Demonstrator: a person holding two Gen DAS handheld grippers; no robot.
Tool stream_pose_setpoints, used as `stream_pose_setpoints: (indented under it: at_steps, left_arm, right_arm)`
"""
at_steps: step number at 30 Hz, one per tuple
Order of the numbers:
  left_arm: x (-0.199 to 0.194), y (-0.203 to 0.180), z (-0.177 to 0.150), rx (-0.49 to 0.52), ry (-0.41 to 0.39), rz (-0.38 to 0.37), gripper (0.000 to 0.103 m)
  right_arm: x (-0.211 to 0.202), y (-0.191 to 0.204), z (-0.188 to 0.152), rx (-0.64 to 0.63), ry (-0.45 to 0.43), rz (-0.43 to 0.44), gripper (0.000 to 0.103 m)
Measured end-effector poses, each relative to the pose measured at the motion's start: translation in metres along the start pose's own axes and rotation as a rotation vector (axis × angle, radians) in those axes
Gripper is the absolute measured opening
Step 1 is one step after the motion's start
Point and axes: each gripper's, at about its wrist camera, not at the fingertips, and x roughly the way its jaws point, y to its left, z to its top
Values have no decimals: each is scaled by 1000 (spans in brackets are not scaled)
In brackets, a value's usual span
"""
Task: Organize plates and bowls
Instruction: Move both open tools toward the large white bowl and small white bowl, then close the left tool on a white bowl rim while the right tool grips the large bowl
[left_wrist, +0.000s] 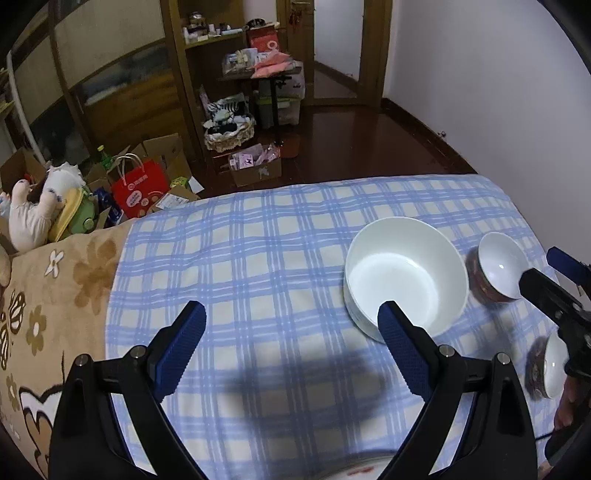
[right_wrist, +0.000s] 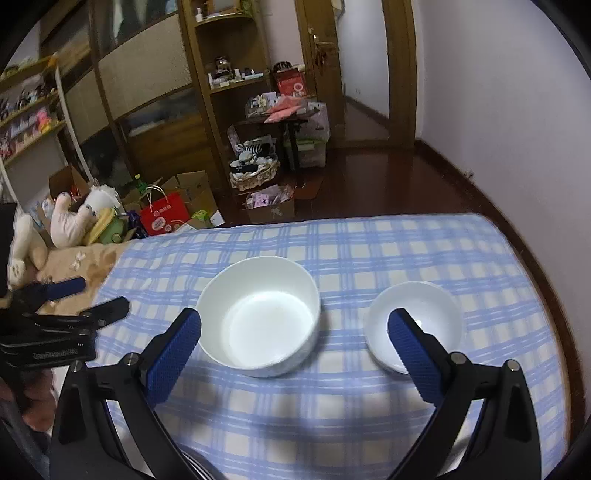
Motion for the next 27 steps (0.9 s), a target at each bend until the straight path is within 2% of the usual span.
stream_pose_setpoints:
  at_steps: [4, 8, 10, 17, 22, 25, 27]
  left_arm:
    - [22, -6, 6, 37, 9, 23, 93]
    - [44, -9, 9, 27, 38, -2, 93]
    - [54, -13, 8, 42, 24, 3, 93]
    - [86, -17, 5, 29, 65, -37, 93]
    - [102, -25, 3, 41, 101, -62, 92]
    - [112, -30, 2, 54, 137, -67, 81]
    - [121, -34, 1, 60, 174, -61, 76]
  right_arm:
    - [21, -1, -3, 6, 28, -29, 103]
    - [45, -4, -10, 26, 72, -29, 103]
    - [54, -5, -12, 37, 92, -34, 103]
    - [87, -13, -22, 115, 175, 1, 85]
    - [108, -17, -30, 162, 246, 27, 84]
    - [116, -20, -32, 179, 269, 47, 83]
    - [121, -21, -33, 186, 285, 45, 69]
